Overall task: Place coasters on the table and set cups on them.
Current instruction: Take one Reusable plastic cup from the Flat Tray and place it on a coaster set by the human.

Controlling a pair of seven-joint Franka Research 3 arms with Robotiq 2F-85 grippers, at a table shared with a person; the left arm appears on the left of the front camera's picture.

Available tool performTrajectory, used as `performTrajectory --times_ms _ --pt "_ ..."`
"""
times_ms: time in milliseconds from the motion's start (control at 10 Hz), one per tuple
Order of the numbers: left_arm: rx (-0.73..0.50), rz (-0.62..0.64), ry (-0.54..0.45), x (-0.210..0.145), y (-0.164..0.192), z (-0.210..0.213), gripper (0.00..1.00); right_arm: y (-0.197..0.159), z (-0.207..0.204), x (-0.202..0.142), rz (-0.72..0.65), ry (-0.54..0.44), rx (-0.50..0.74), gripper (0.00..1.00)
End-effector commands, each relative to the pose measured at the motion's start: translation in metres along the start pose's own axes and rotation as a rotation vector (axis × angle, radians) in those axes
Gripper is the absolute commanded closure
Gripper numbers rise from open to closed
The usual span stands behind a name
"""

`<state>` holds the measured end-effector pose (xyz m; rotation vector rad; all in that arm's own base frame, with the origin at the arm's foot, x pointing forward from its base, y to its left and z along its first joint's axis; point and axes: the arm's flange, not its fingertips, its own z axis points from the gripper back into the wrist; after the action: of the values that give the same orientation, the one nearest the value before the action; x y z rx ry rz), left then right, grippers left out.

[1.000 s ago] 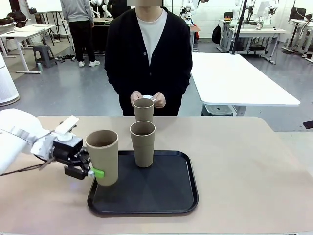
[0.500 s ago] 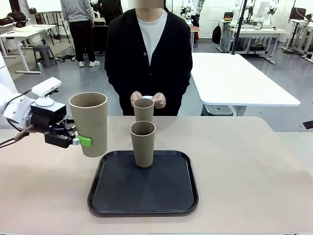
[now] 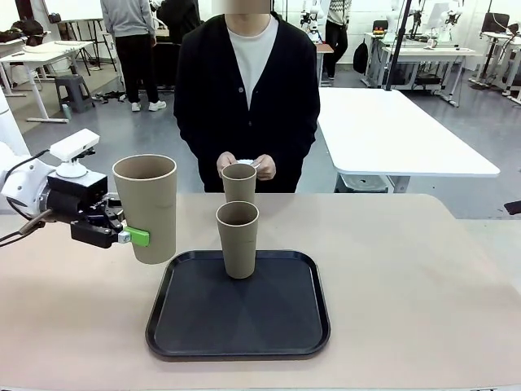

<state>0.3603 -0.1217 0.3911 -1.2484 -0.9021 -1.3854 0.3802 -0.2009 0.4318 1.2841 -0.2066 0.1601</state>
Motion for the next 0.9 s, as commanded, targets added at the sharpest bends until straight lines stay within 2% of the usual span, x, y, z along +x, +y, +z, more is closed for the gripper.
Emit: performTrajectory --times_ms 0,200,400,800 --pt "-0.02 -0.045 0.006 -0.009 0.022 0.019 0.16 0.001 0.003 0.002 0.001 0.004 0.006 0.0" --pt "-0.013 -0.065 -0.01 -0.018 0.061 0.06 0.16 0.001 0.003 0.002 0.001 0.004 0.006 0.0" --pt "0.07 -0.075 -0.01 -0.028 0.088 0.115 0.16 0.001 0.003 0.002 0.001 0.004 0.006 0.0" --pt "0.172 -0.093 -0.013 -0.038 0.109 0.194 0.16 0.001 0.003 0.002 0.001 0.004 0.006 0.0"
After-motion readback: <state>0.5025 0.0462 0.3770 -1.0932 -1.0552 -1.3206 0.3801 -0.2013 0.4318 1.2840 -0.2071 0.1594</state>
